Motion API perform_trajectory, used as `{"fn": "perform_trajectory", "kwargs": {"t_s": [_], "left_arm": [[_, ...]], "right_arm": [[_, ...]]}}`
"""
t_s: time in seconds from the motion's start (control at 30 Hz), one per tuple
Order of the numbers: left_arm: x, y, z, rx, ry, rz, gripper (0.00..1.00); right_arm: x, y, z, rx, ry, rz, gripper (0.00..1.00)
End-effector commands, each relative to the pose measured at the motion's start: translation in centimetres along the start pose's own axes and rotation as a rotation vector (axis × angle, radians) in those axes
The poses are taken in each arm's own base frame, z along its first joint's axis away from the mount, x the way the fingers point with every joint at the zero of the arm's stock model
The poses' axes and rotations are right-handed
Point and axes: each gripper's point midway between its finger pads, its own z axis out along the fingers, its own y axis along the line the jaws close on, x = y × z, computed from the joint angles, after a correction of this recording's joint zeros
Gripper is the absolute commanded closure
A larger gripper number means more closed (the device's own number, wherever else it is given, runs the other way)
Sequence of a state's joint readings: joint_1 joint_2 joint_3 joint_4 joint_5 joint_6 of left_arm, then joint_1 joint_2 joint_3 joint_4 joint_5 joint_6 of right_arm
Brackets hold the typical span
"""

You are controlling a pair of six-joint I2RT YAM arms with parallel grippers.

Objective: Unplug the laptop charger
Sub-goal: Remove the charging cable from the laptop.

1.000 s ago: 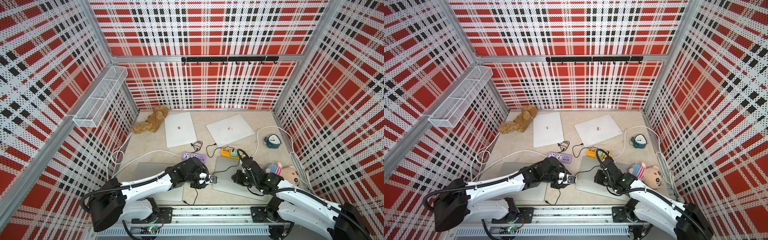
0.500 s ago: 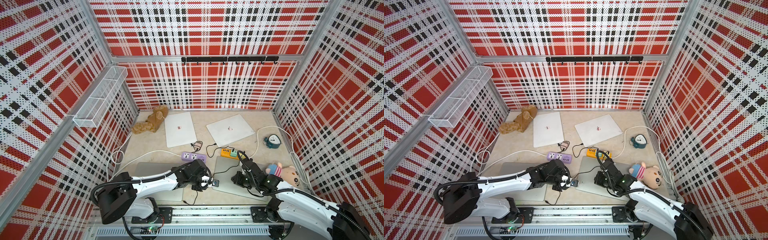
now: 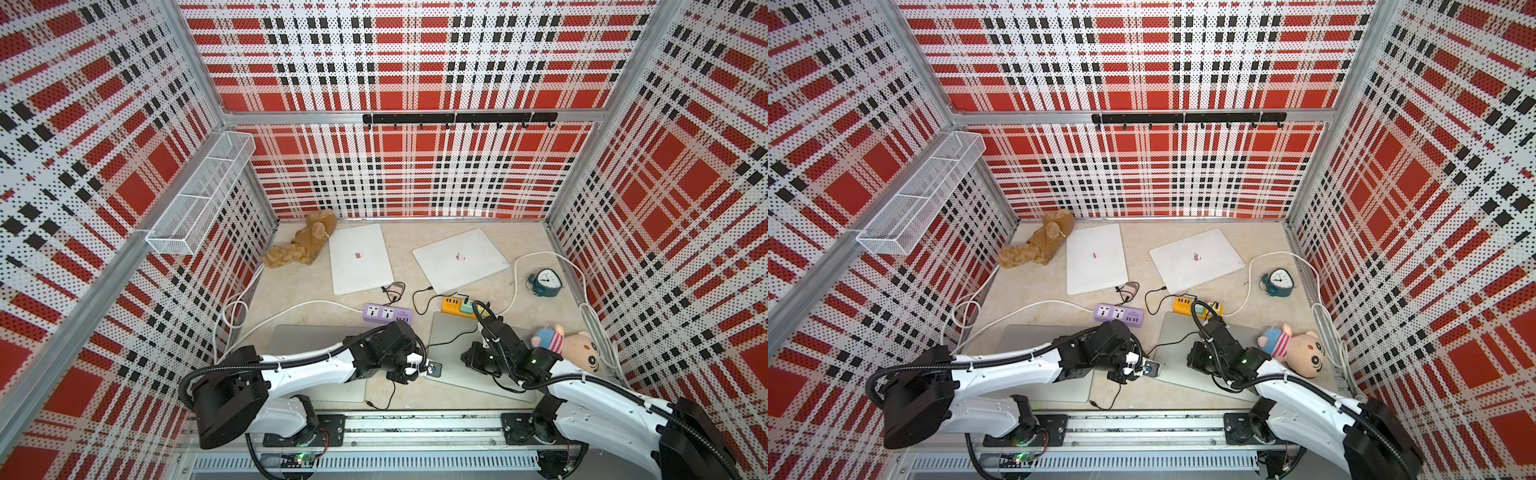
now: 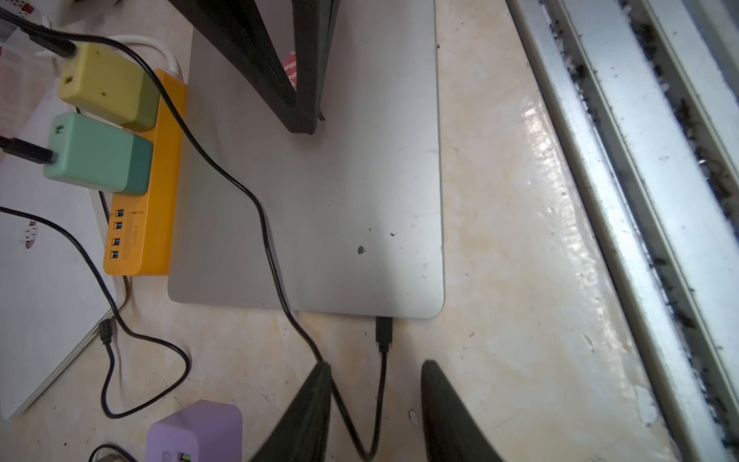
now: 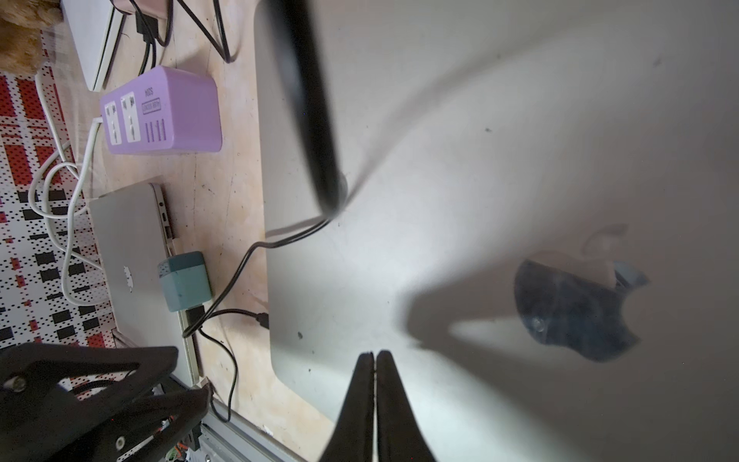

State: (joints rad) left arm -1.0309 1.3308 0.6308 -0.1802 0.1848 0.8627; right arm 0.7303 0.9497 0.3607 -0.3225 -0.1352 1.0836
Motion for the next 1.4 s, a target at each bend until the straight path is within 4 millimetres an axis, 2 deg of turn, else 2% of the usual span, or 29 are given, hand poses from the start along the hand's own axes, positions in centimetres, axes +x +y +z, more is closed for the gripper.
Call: {"fn": "perform_trajectory", "kwargs": {"t_s": [0.0,0.43,0.67,1.17,1.37], "left_arm": [[-0.8,0.0,-0.1,-0.004,-0.027,0.031,0.59],[1.1,-0.9,2.3,0.078,0.070,0.007,0.68],[2.4,0.0,3.2,0.049,0.122,-0.021,0.70],[2.4,0.2,4.3,0.087,0.118,-0.036,0.74],[2.4,-0.4,4.6,0.133,0.122,-0.045,0.77]], "right_arm": [[-0.3,0.6,0.0,-0.013,-0.010,0.002,0.92],[-0.3,1.1,0.4,-0.026,0.002,0.003,0.92],[-0.1,0.8,0.7,-0.032,0.004,0.010,0.92],[0.3,0.4,1.3,-0.024,0.026,0.011,0.92],[1.3,-1.1,1.3,0.000,0.041,0.044,0.92]]}}
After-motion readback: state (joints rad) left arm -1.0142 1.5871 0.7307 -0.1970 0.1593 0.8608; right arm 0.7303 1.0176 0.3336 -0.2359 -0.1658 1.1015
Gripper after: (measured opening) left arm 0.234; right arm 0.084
